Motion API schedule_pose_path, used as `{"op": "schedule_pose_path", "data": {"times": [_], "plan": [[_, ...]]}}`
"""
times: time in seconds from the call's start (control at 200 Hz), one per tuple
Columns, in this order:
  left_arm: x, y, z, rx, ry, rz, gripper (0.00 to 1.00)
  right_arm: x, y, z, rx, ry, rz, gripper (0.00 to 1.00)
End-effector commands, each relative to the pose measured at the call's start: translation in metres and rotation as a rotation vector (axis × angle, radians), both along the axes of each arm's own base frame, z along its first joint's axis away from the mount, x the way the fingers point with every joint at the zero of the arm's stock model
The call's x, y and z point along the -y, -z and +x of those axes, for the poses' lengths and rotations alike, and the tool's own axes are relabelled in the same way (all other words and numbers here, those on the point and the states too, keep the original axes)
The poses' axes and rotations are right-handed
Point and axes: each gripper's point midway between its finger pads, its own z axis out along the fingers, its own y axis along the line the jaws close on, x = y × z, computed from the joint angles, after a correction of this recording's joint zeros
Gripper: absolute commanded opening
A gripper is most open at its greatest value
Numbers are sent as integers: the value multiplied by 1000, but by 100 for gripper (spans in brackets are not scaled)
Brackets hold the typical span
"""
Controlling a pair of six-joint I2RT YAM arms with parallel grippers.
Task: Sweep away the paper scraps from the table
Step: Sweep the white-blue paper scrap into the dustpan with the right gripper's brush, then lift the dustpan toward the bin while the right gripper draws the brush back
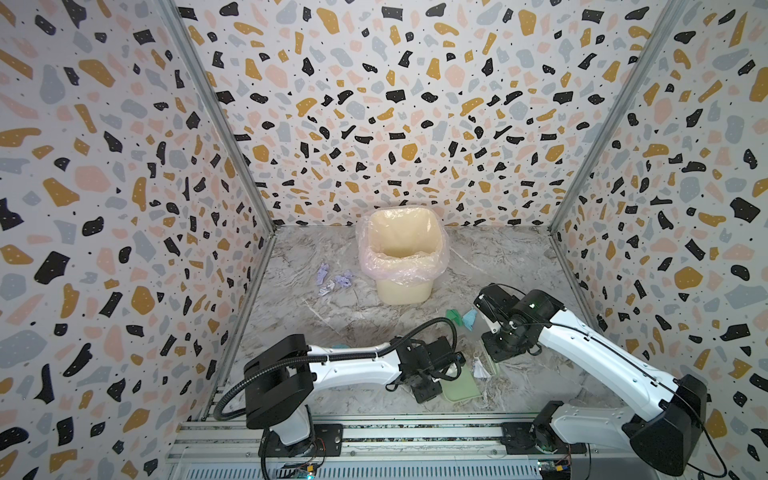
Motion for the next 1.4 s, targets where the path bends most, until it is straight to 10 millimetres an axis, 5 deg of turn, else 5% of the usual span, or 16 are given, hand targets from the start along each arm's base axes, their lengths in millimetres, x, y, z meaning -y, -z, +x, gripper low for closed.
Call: {"op": "schedule_pose_path", "data": {"times": [0.0,0.43,0.646,1.031,1.397], "plan": [[-4,2,-1,-21,15,29,0,-3,2,-9,-42,-20,7,0],[-6,5,0,-22,6,32,0,-55,-28,-23,-55,-117,225,0],[-7,2,1,-13,-8,16,0,-61,-46,-21,-18,-111,279,0],[-1,-33,13,69,-62,-98,0,-12,-95,21,208,88,324,0],[-3,-101,29,173,-145,-204,0,8,-122,46,336,171,446,0]]}}
